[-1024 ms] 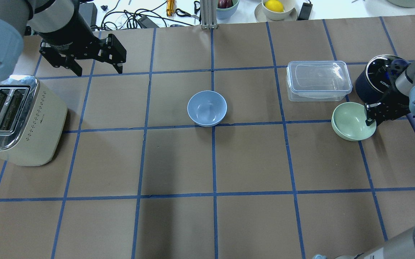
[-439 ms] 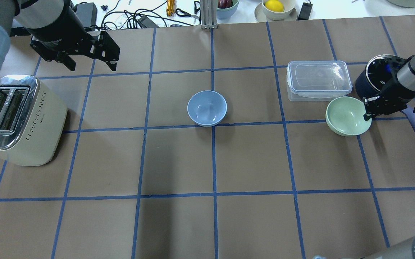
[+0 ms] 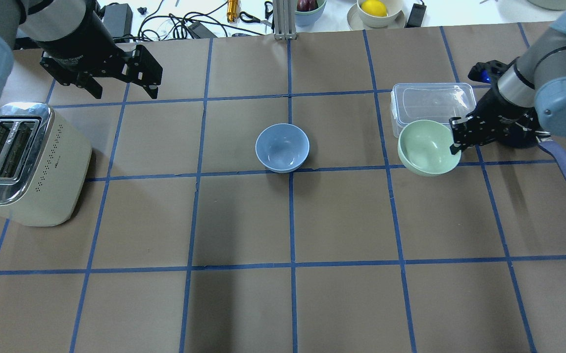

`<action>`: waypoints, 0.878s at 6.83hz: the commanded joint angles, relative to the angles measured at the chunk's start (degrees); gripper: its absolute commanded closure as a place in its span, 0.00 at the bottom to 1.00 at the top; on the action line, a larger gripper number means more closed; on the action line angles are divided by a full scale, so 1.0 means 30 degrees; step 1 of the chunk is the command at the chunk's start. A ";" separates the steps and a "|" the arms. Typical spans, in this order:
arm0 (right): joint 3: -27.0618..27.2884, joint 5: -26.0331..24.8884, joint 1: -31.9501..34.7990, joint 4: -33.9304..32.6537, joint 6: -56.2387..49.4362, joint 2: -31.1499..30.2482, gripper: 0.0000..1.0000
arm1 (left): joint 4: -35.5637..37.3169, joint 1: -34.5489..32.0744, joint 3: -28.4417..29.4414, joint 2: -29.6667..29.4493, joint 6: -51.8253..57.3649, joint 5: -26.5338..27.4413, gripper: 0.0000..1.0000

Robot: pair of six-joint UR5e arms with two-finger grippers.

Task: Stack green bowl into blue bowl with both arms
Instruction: 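Carry the green bowl with the right gripper over the blue bowl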

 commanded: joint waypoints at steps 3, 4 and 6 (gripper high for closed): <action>-0.3702 0.1323 0.7029 -0.1128 1.1767 0.2007 1.00 | -0.0002 -0.0069 -0.0044 0.0001 -0.0050 0.0030 0.00; -0.4408 0.1033 0.8145 -0.1509 1.3068 0.2885 1.00 | 0.0027 -0.0069 -0.0044 0.0001 -0.0079 0.0001 0.00; -0.4562 0.0942 0.8713 -0.3060 1.3872 0.3916 1.00 | -0.0002 -0.0098 -0.0044 0.0001 -0.0138 0.0030 0.00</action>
